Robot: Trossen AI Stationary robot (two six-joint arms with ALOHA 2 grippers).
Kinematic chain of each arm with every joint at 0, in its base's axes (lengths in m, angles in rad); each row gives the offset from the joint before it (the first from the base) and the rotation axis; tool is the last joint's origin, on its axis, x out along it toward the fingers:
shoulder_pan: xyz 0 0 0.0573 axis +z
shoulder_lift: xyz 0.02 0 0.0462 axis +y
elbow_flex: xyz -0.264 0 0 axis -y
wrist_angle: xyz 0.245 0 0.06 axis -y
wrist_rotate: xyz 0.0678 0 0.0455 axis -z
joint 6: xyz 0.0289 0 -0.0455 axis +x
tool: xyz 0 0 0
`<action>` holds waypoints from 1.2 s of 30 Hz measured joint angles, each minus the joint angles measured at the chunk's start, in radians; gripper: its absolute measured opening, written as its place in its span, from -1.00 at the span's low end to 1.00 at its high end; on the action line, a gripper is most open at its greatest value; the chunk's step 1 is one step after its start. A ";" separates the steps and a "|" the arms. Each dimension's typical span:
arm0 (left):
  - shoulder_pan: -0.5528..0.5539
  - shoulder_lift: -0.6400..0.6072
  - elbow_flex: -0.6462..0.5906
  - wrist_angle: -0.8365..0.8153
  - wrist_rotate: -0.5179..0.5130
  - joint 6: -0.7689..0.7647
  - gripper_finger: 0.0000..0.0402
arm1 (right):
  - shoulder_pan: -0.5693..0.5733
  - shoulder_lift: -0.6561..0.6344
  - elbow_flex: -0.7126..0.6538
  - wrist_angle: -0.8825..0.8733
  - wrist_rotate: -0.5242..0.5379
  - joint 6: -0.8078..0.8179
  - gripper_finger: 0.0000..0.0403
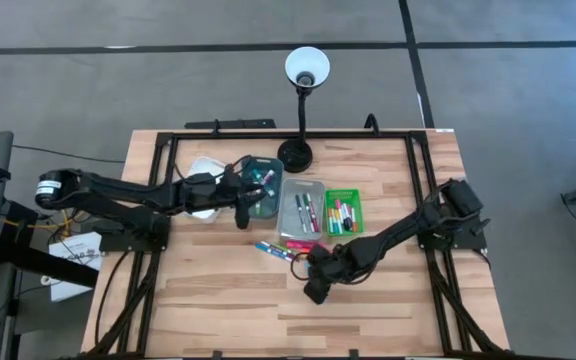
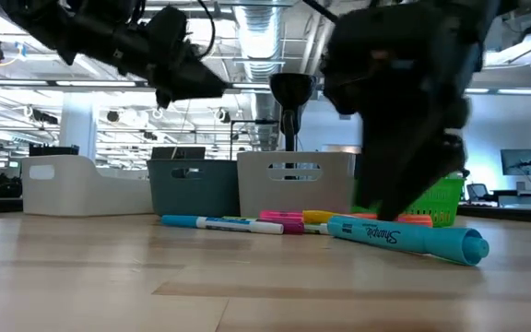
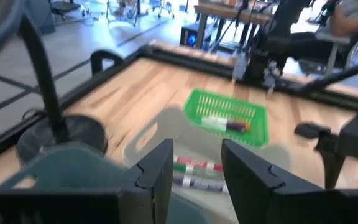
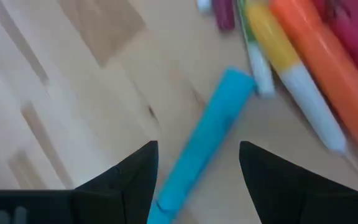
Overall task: Pick & Place Markers
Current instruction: Put the large blue highlighter pen into the white bin
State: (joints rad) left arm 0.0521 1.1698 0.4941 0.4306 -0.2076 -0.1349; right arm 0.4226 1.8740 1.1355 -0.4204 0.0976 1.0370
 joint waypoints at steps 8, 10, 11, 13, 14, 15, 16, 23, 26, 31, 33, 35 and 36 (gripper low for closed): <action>-0.003 0.025 -0.024 -0.003 0.000 -0.013 -0.35 | -0.048 0.092 0.024 -0.057 -0.002 0.001 -0.15; -0.010 0.016 -0.033 -0.008 0.000 -0.038 -0.35 | -0.062 0.098 0.031 -0.078 -0.026 -0.008 -0.31; -0.019 0.018 -0.031 -0.001 0.010 -0.044 -0.35 | -0.066 0.094 0.029 -0.078 -0.028 -0.020 -0.41; -0.035 0.007 -0.033 -0.004 0.046 -0.050 -0.35 | -0.078 0.090 0.025 -0.068 -0.032 -0.043 -0.62; -0.049 0.005 -0.033 0.011 0.071 -0.051 -0.35 | -0.081 0.074 0.022 -0.059 -0.034 -0.047 -0.71; -0.065 0.004 -0.033 0.025 0.095 -0.051 -0.35 | -0.083 0.064 0.022 -0.054 -0.032 -0.051 -0.77; -0.081 -0.002 -0.033 0.030 0.117 -0.051 -0.35 | -0.083 0.060 0.025 -0.044 -0.024 -0.060 -0.78; -0.230 -0.020 -0.032 0.067 0.235 -0.051 -0.35 | -0.065 -0.027 0.041 0.092 0.120 -0.169 -0.74; -0.307 -0.007 -0.032 0.068 0.254 -0.053 -0.35 | -0.050 -0.058 0.040 0.187 0.212 -0.263 -0.66; -0.403 0.042 -0.033 0.063 0.256 -0.051 -0.35 | -0.043 -0.098 0.040 0.400 0.385 -0.460 -0.67; -0.418 0.064 -0.033 0.064 0.255 -0.051 -0.35 | -0.048 -0.102 0.040 0.526 0.402 -0.549 -0.69; -0.423 0.085 -0.033 0.064 0.233 -0.051 -0.35 | -0.055 -0.108 0.040 0.646 0.402 -0.641 -0.69; -0.423 0.095 -0.033 0.065 0.208 -0.050 -0.35 | -0.060 -0.109 0.041 0.704 0.401 -0.678 -0.69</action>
State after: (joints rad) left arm -0.3709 1.2653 0.4610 0.4957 0.0003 -0.1852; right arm 0.3627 1.7649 1.1760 0.2835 0.4984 0.3595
